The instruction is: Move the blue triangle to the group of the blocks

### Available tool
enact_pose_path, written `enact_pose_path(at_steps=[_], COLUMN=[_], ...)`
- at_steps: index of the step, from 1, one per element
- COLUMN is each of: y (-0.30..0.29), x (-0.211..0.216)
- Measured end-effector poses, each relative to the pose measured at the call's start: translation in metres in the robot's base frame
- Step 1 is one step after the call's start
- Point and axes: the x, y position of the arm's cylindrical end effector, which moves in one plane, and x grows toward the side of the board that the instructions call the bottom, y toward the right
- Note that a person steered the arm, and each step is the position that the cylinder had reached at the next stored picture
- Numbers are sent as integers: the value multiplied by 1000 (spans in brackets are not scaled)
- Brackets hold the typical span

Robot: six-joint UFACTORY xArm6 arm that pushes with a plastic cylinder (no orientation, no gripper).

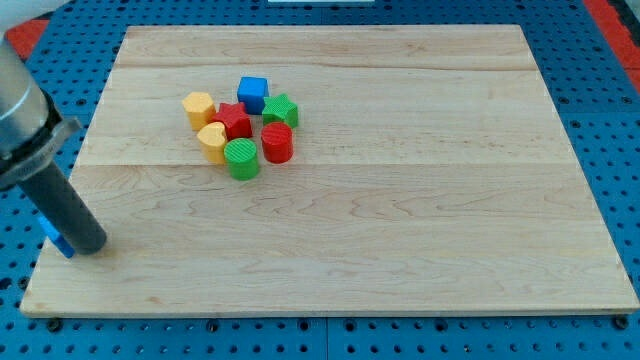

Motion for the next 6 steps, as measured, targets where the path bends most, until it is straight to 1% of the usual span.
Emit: enact_pose_path(at_steps=[1,2,3,4,5,6], y=[-8,-75,-36,-5,11,-34], x=[47,25,3,-43,-41,-29])
